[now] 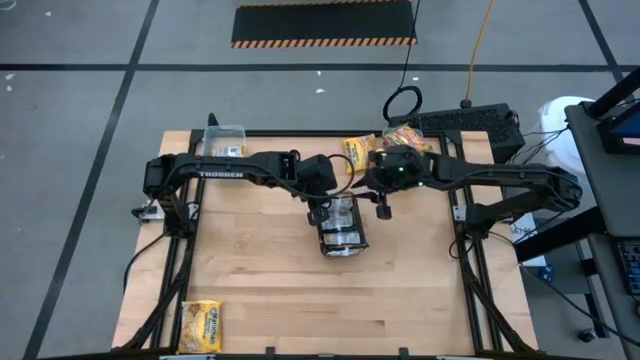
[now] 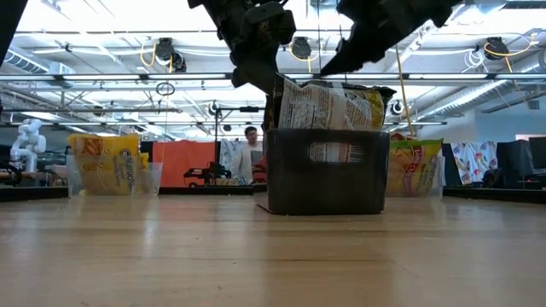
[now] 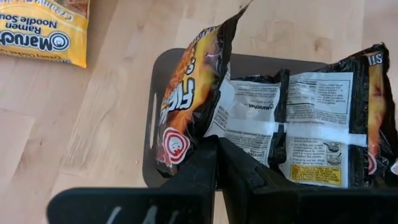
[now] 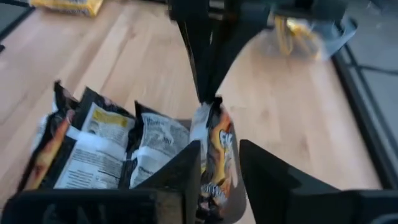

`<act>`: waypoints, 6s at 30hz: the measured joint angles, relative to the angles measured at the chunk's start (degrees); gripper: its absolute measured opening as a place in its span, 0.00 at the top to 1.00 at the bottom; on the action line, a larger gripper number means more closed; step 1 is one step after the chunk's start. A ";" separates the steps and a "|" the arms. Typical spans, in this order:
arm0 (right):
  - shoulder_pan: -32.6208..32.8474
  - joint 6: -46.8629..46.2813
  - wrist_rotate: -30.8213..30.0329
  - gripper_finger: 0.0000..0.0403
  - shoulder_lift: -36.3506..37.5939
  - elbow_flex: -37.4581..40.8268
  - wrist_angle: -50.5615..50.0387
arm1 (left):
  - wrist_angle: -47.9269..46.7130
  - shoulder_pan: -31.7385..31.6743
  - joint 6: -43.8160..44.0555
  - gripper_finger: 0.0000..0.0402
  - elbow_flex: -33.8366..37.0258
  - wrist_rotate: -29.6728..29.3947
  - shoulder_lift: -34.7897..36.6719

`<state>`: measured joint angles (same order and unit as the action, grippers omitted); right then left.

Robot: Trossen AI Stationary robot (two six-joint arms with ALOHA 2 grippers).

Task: Sort Maruchan noodles
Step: Put the black noodle pack into the black bin, then put the bottom yellow noodle pack into the left transparent bin

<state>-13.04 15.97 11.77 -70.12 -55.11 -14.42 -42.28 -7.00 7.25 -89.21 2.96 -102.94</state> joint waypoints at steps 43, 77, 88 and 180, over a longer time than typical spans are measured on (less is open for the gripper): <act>0.00 -1.97 -12.13 0.71 17.93 -0.07 3.06 | -34.02 0.52 4.16 0.95 0.00 -2.03 25.43; 0.02 -10.77 -11.61 0.71 19.77 -0.04 2.65 | -35.13 26.29 45.00 0.95 27.75 5.13 54.30; 0.02 -10.85 -11.54 0.71 19.77 -0.04 3.02 | -23.18 38.41 58.59 0.95 34.07 10.60 54.31; 0.03 -14.50 -11.50 0.71 19.75 0.00 6.94 | -4.44 52.78 72.03 0.79 36.26 17.05 10.38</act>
<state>-13.01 1.48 0.27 -50.37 -55.11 -7.48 -46.72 45.78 79.27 -52.95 20.01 -92.55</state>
